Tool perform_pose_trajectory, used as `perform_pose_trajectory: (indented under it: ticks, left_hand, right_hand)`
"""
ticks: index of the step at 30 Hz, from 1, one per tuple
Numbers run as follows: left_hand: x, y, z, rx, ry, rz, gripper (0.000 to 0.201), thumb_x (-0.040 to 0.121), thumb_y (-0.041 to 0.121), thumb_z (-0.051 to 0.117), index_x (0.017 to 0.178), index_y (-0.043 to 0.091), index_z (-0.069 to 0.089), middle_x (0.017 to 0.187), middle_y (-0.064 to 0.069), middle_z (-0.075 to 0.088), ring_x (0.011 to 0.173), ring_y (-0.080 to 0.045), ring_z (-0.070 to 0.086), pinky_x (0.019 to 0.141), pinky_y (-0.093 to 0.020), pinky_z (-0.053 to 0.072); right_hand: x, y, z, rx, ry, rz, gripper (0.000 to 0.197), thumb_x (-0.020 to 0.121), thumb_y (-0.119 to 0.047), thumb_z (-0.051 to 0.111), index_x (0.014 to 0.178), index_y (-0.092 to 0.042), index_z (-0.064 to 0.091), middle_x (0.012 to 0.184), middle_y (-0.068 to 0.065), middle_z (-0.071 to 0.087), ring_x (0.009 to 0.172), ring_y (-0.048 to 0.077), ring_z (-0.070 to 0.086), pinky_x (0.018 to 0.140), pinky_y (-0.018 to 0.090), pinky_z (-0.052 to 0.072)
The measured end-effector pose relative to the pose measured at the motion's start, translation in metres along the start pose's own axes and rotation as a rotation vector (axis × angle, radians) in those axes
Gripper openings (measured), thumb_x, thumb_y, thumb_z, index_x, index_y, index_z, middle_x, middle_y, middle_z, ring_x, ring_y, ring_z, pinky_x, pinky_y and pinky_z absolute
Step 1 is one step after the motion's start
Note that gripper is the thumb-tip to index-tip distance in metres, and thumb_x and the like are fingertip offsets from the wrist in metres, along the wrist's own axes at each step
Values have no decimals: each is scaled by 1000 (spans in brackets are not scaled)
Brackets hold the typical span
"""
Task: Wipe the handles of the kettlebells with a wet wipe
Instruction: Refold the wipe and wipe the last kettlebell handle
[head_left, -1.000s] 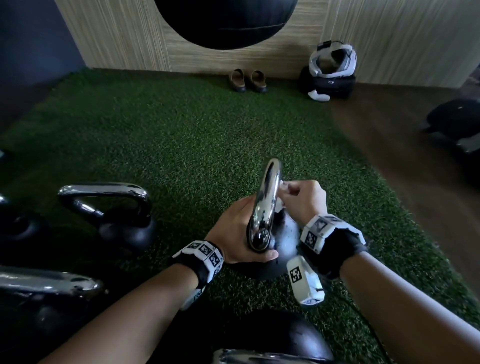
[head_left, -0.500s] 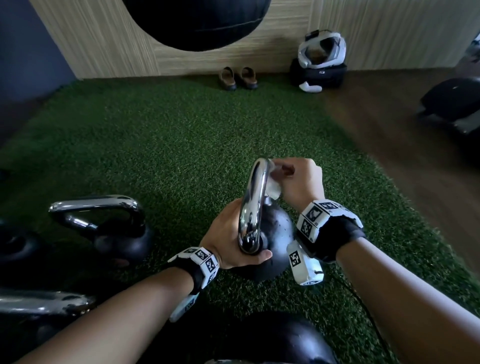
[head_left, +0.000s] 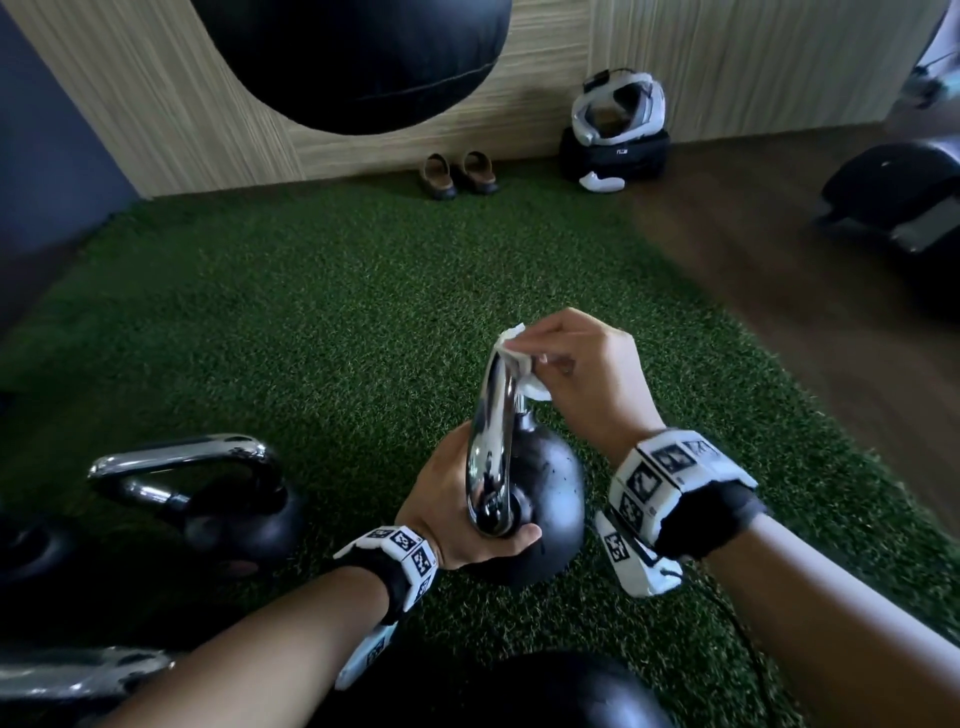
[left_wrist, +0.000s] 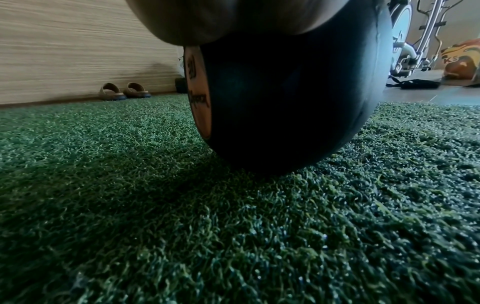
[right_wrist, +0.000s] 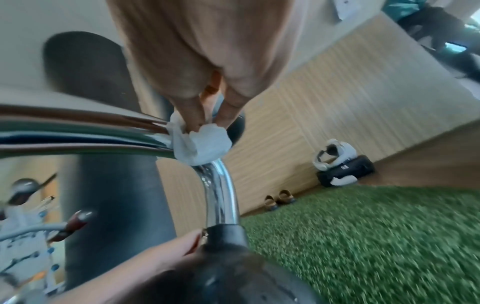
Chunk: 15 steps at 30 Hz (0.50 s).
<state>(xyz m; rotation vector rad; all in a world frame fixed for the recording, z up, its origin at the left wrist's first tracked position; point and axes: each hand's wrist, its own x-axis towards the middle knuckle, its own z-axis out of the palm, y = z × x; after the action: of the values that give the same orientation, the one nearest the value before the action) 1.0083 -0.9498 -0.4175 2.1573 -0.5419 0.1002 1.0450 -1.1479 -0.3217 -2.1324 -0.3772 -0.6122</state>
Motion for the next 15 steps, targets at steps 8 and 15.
perform_pose_trajectory:
  ticks: [8,15]
  left_hand:
    - [0,3,-2,5,-8,-42,99,53,60,88,134,54,31,138,4,56,131,-14,55,116,-42,43]
    - [5,-3,-1,-97,-94,-48,114,57,47,93,151,34,31,150,1,49,140,-17,50,117,-44,42]
  right_hand:
    - [-2,-3,-10,45,-78,96,27,86,-2,78,105,-22,81,94,-10,70,81,0,65,69,18,55]
    - [-32,-30,-33,294,-335,221,12,80,-18,86,89,-24,81,83,-7,76,66,10,70,63,29,62]
